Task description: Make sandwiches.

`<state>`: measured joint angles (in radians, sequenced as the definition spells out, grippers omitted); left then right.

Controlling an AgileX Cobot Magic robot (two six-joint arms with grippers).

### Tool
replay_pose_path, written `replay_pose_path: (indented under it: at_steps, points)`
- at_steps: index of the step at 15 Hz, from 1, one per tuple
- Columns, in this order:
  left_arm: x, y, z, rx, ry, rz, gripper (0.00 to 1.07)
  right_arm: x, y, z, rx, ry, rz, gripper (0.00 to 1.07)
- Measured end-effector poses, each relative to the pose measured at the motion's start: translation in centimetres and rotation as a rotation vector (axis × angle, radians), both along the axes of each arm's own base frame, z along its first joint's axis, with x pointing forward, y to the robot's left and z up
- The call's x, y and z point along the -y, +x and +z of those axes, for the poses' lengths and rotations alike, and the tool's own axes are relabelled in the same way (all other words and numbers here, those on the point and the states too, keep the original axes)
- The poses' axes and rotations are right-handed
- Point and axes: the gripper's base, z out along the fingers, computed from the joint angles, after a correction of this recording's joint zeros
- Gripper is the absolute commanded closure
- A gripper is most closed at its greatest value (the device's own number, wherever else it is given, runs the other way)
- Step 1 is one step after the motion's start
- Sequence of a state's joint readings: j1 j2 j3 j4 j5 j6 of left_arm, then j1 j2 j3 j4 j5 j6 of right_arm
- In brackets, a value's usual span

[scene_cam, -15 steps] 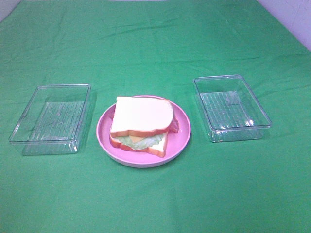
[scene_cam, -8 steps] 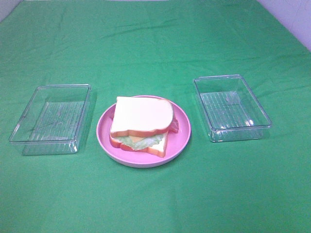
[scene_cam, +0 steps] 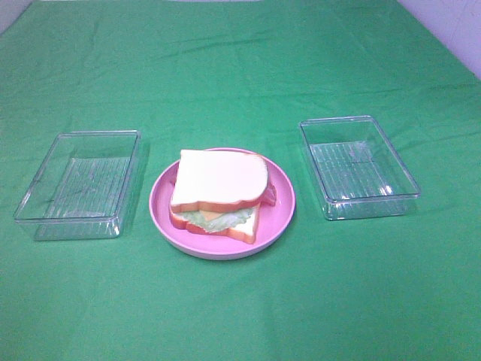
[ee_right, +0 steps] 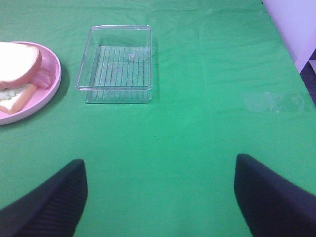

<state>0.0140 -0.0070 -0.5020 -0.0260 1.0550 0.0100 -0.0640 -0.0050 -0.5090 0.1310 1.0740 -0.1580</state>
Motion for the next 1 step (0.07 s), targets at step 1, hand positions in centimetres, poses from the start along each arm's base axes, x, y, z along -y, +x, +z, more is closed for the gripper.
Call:
replay_pose_path:
  at_steps: [1]
  points:
    - [0.00, 0.00, 0.00, 0.000, 0.000, 0.000, 0.24, 0.00, 0.00, 0.00, 0.000, 0.000, 0.000, 0.30]
